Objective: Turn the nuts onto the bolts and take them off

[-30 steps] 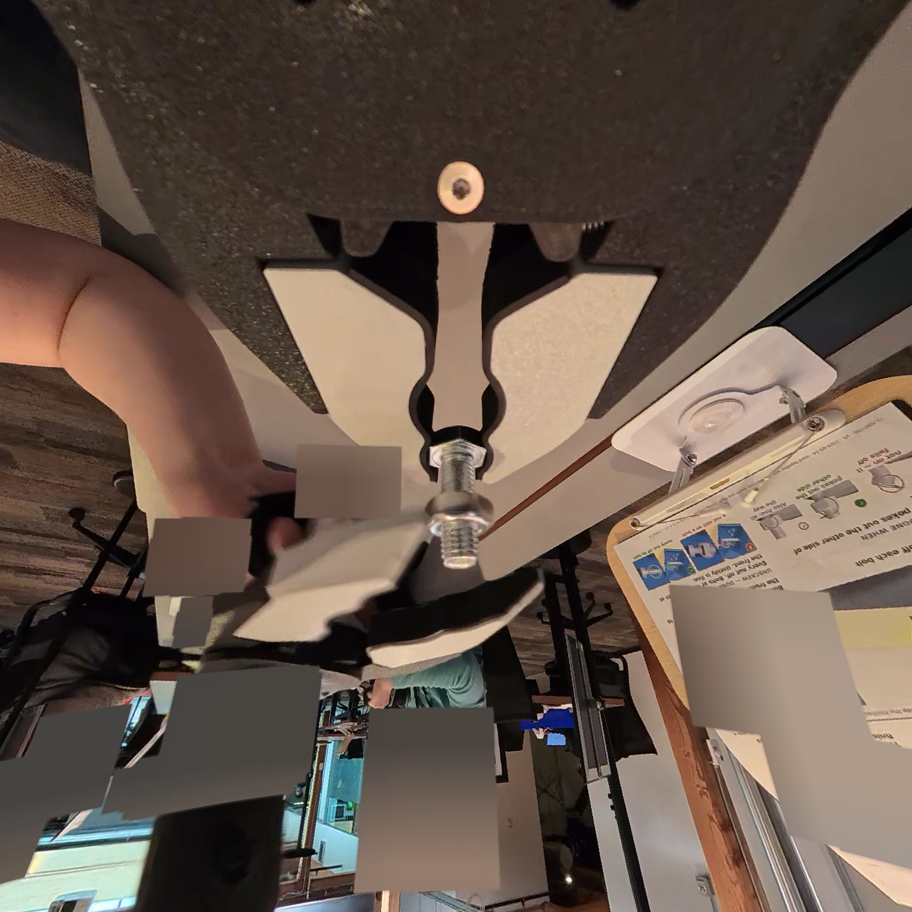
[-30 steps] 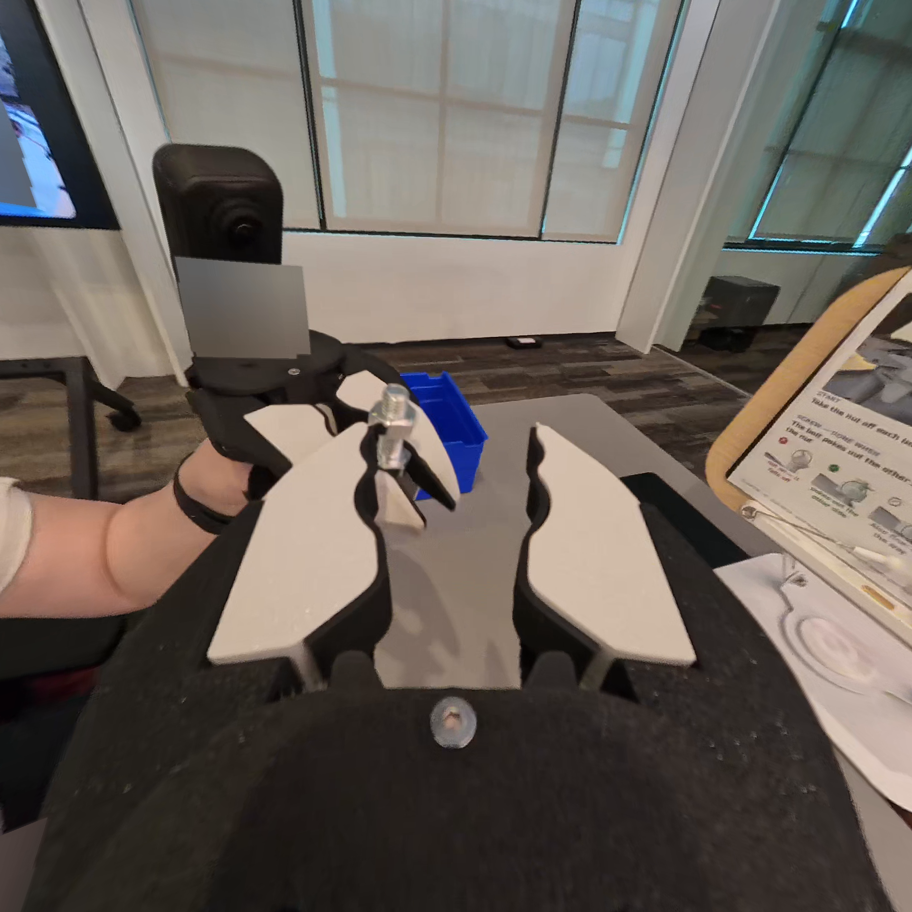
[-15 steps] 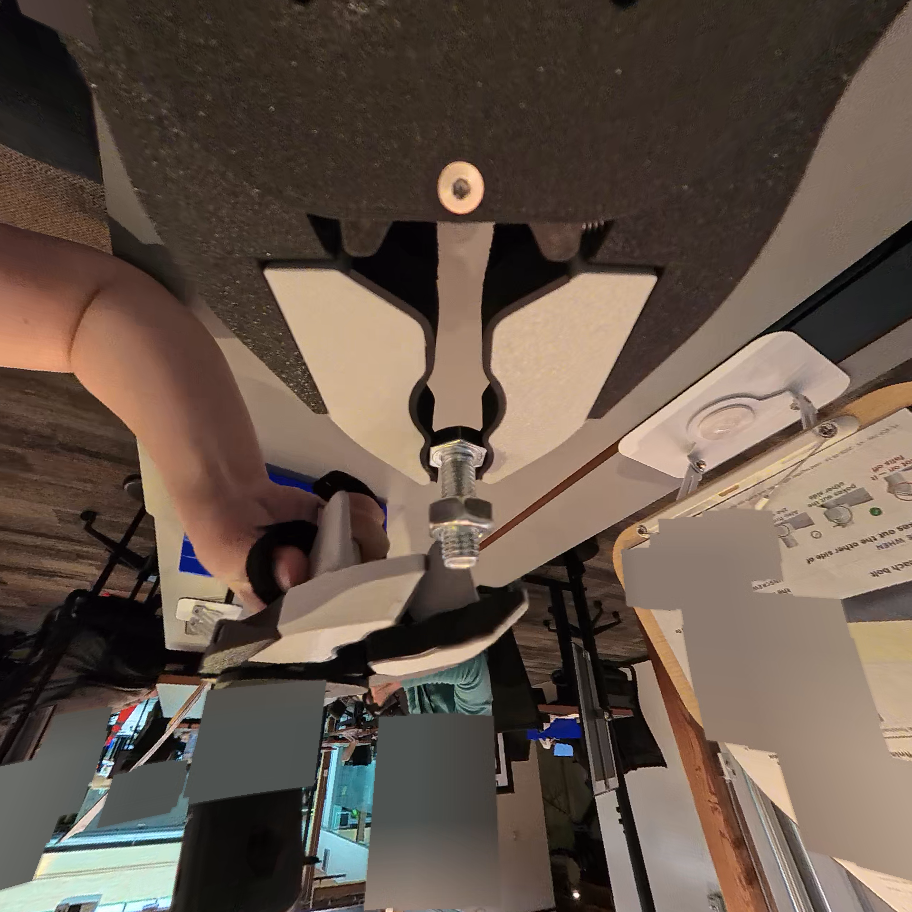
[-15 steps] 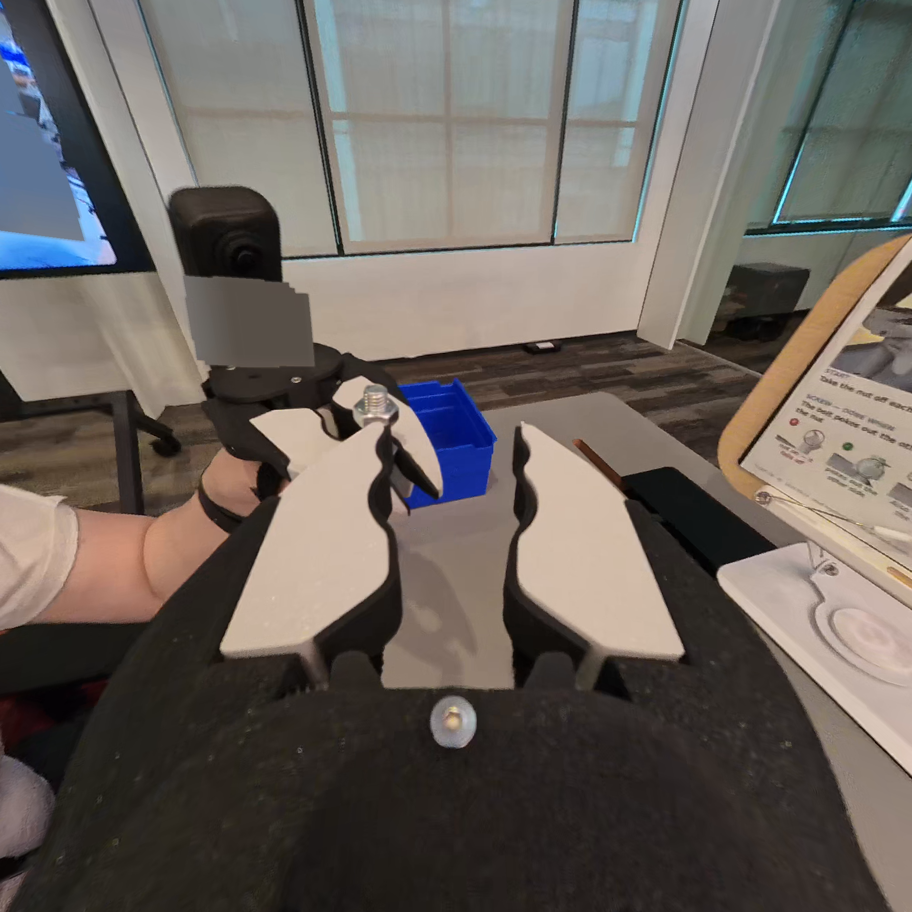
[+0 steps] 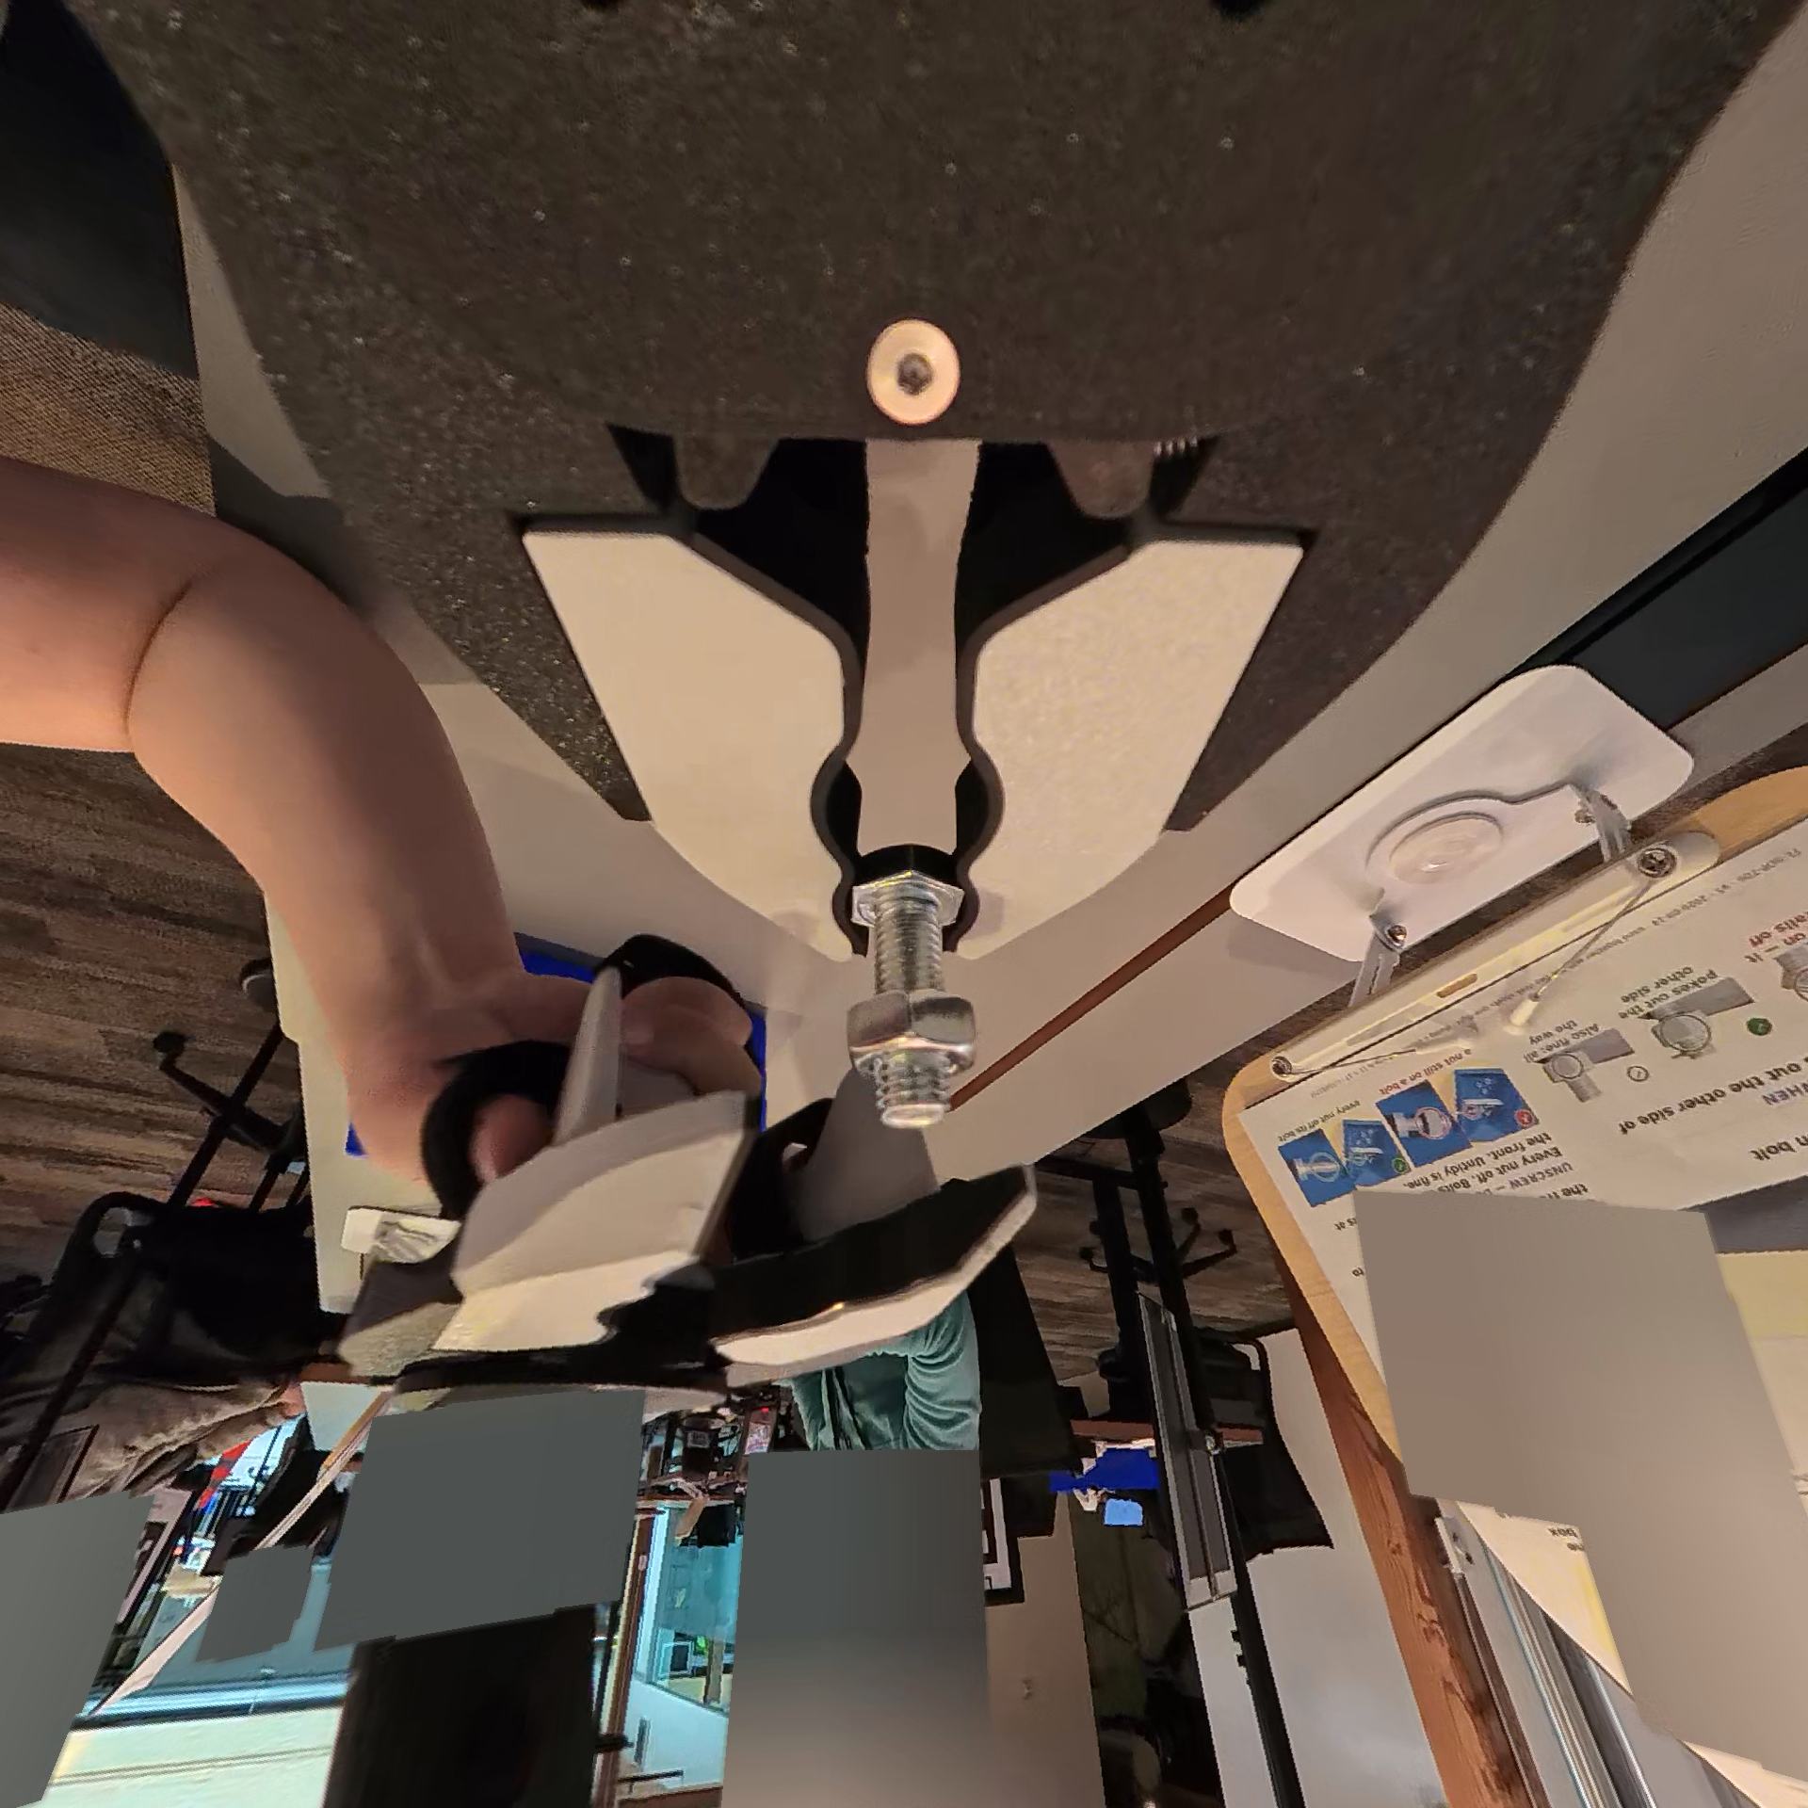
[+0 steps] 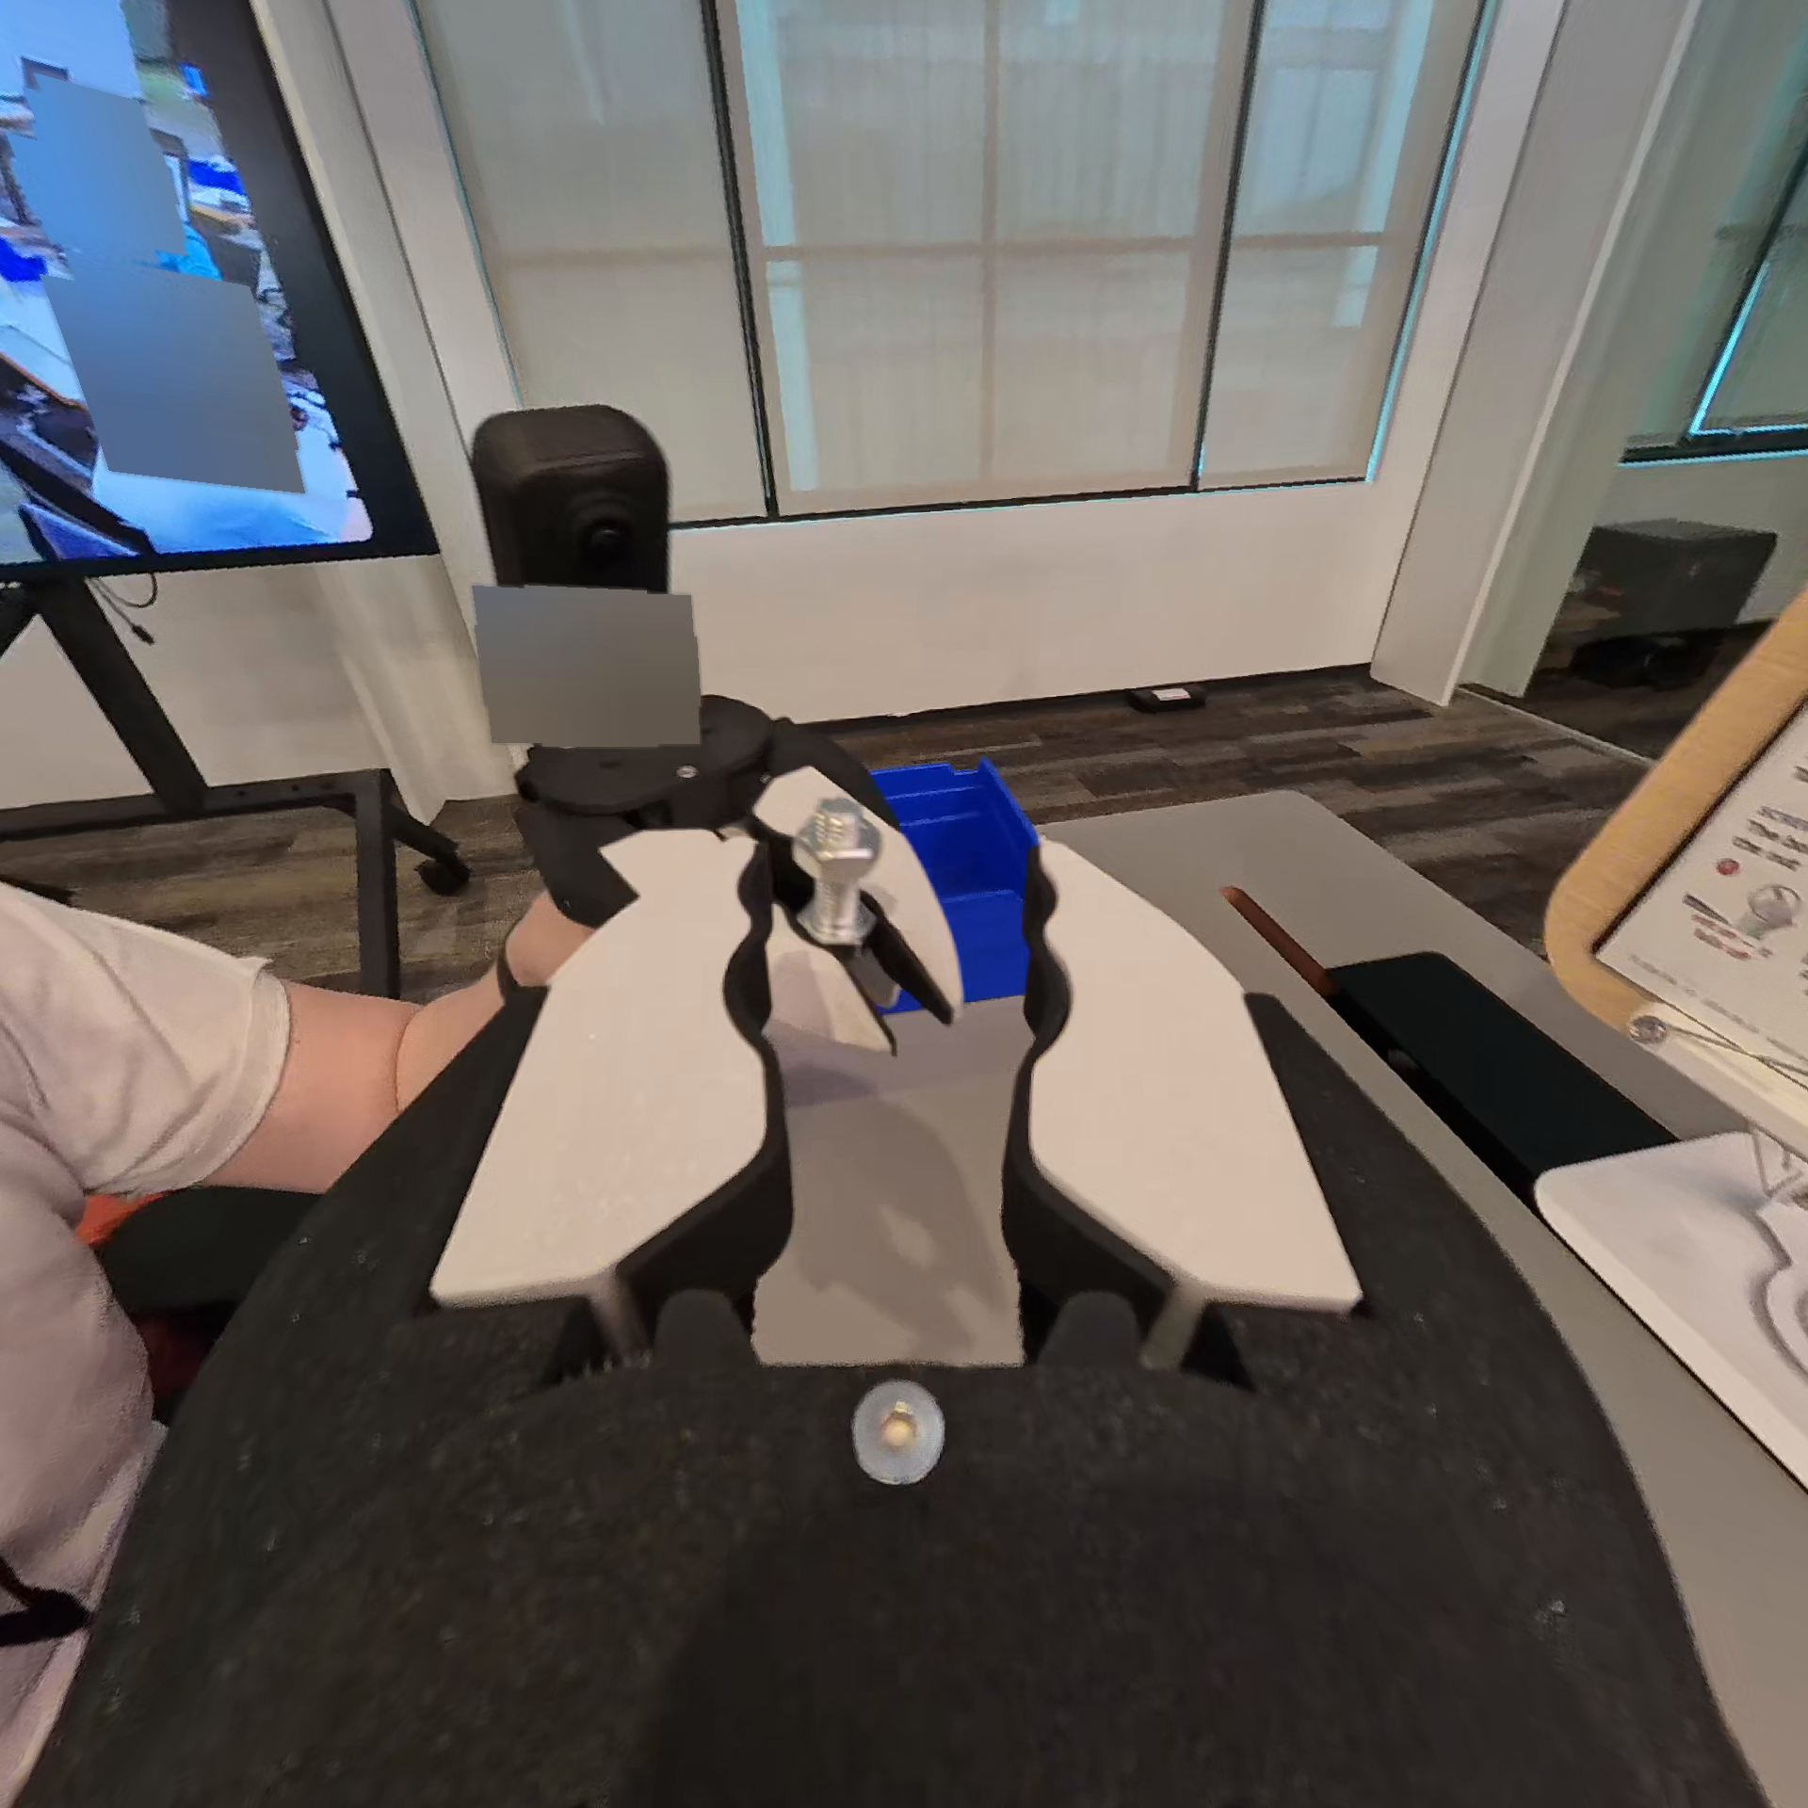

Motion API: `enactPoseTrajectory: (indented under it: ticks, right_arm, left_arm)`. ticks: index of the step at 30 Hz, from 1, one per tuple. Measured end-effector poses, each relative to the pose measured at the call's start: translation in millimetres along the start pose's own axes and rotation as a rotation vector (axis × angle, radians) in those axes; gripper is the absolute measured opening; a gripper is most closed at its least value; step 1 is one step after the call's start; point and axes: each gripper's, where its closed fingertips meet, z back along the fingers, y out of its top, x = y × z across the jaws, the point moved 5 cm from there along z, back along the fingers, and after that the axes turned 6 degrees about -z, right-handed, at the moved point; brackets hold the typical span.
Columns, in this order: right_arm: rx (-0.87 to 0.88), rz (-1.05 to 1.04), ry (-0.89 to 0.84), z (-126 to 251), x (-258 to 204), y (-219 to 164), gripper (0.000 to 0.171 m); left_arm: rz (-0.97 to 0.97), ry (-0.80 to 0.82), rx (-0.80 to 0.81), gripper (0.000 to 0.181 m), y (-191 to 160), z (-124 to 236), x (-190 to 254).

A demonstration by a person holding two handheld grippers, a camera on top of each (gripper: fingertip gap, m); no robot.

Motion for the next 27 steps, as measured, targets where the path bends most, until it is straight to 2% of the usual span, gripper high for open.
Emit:
enactPoseTrajectory:
  ticks: [6,8,12,17,20,22,27]
  right_arm:
    - [-0.042,0.005,-0.036,-5,6,-6,0.050]
    - [-0.012,-0.035,-0.067,7,17,-3,0.041]
    - [0.040,-0.032,0.023,9,4,5,0.044]
    - [-0.051,0.034,-0.017,-11,0,-7,0.047]
    - [-0.048,-0.030,0.007,-4,8,-8,0.051]
    - [-0.024,-0.045,-0.013,1,12,-6,0.042]
    - [-0.004,-0.009,0.042,-7,-4,-2,0.047]
  left_arm:
    - [-0.017,0.006,-0.008,0.014,-1,-2,4]
    - [-0.008,-0.001,-0.003,0.014,0,-1,3]
    - [-0.008,-0.005,-0.008,0.014,-1,-2,3]
    - [-0.017,-0.014,-0.011,0.014,-1,-4,8]
    - [-0.017,0.007,-0.011,0.014,-1,-3,5]
    - [-0.001,-0.011,-0.008,0.014,-1,-2,4]
    - [-0.012,-0.008,-0.016,0.014,-2,-4,5]
